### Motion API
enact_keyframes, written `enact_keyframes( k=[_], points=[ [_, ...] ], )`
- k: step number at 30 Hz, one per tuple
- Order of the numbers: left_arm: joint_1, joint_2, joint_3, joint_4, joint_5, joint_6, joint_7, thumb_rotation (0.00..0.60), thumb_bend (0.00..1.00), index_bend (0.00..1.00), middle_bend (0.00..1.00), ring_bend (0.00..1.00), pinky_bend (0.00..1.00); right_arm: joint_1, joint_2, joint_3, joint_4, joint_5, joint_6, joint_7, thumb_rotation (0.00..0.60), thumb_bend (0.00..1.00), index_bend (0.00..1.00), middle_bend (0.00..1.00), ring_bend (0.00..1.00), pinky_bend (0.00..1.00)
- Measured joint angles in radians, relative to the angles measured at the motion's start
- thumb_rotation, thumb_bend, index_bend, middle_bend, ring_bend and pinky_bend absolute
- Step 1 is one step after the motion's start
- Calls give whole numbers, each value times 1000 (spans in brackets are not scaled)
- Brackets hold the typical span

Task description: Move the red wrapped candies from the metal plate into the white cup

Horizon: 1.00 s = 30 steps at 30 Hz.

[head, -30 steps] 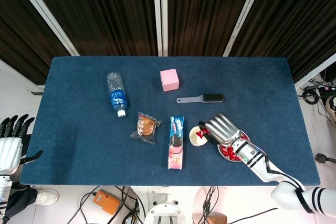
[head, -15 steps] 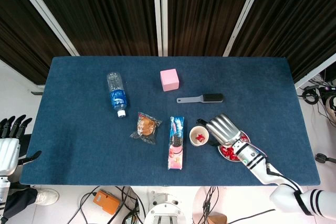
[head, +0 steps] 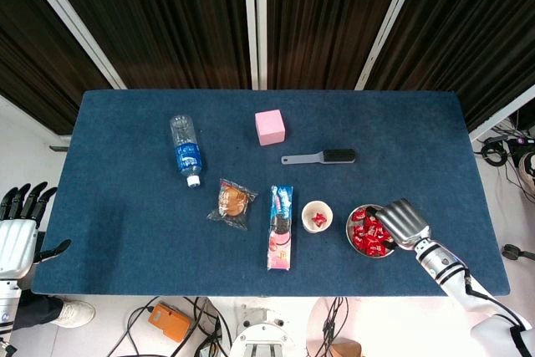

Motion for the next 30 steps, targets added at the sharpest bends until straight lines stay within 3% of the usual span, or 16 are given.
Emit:
enact_keyframes(
  k=[20, 30],
  points=[
    [9, 6, 0, -16, -10, 2, 14, 600, 21, 121, 46, 0, 0, 30, -59, 4, 73, 5, -65, 39, 600, 452, 478, 852, 984, 1000],
    [13, 3, -2, -6, -12, 7, 7, 600, 20, 121, 42, 0, 0, 32, -74, 7, 97, 22, -76, 52, 600, 552, 600, 852, 986, 1000]
  ],
)
